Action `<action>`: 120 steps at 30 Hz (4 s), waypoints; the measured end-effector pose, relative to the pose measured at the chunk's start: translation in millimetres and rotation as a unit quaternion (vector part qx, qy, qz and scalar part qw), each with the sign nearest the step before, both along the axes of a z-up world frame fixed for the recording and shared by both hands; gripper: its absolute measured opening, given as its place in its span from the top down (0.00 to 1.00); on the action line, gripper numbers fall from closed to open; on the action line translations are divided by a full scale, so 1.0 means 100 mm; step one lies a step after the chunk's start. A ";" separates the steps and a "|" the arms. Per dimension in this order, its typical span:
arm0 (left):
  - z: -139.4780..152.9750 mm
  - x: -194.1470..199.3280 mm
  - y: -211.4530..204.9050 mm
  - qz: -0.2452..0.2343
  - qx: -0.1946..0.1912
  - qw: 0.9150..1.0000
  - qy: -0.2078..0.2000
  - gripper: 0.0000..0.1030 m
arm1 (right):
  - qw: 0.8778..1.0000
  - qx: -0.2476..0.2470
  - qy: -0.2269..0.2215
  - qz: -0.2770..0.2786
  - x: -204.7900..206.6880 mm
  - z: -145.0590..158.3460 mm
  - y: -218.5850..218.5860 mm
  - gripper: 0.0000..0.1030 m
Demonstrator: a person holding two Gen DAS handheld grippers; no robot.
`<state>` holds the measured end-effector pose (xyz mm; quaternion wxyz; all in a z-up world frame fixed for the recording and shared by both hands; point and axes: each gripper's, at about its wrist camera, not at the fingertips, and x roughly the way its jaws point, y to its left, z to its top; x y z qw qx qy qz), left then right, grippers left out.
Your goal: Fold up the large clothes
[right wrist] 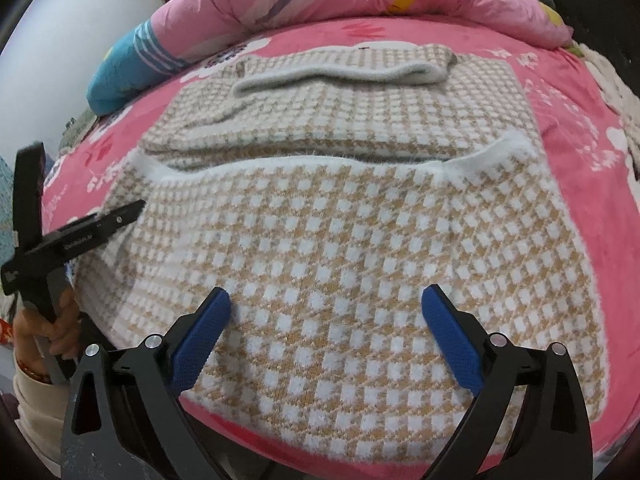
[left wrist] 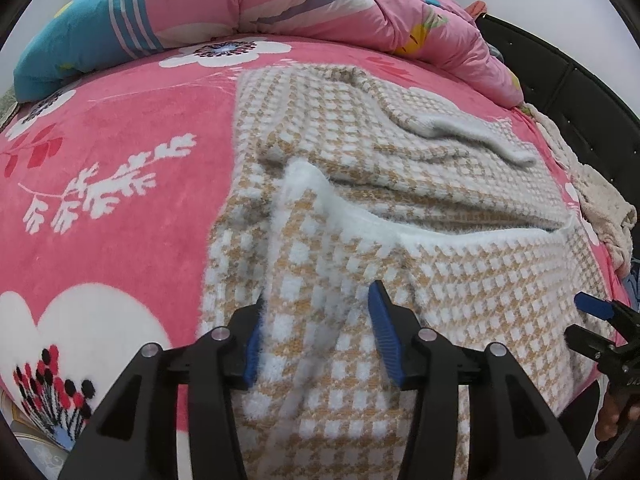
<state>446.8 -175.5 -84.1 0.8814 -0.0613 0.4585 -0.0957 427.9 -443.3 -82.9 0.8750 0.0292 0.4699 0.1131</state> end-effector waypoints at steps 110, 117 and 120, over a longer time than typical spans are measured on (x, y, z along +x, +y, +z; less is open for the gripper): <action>0.07 -0.17 0.04 0.005 0.008 0.998 -0.055 0.69 | 0.996 -0.086 -0.026 0.005 0.20 0.09 -0.62 0.94; 0.24 -0.38 0.10 -0.006 0.012 0.996 -0.088 0.93 | 0.993 -0.074 -0.096 -0.009 -0.20 0.44 -0.66 0.95; 0.48 -0.57 0.09 -0.005 0.010 0.992 -0.125 0.93 | 0.989 -0.068 -0.130 -0.017 -0.41 0.63 -0.66 0.95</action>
